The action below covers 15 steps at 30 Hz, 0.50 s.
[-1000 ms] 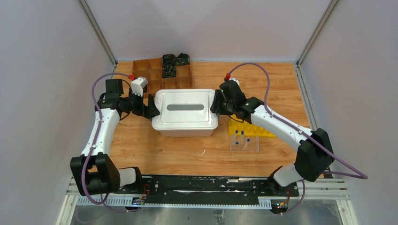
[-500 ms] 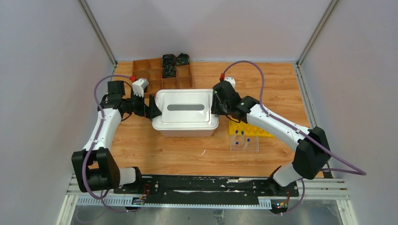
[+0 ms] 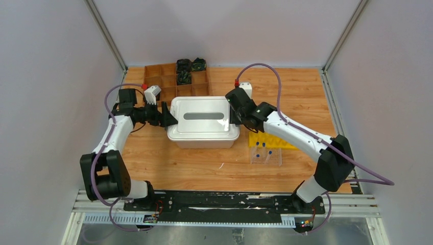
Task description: Organize the chemistry lab equipment
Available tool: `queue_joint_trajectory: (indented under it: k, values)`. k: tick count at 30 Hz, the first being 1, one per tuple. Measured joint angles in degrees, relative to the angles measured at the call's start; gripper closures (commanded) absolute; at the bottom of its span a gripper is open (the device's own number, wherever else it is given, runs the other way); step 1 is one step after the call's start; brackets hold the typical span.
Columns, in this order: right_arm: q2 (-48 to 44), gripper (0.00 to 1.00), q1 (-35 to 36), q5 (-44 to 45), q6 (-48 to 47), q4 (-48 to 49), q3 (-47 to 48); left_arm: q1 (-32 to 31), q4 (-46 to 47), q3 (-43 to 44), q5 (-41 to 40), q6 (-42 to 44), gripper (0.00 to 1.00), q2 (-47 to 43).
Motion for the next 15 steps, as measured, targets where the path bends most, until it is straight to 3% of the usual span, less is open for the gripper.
queue_joint_trajectory:
  k: [4,10,15]
  values:
    - [0.3,0.73,0.2,0.4,-0.6,-0.4,0.5,0.1,0.6,0.1,1.1,-2.9,0.39,0.7]
    - [1.0,0.75,0.5,0.2,-1.2,-1.7,1.8,-0.2,1.9,0.8,0.4,-5.1,0.37,-0.3]
    - [1.7,0.75,0.5,0.2,-2.1,-2.5,2.8,-3.3,1.0,0.5,-5.0,-2.6,0.36,-2.9]
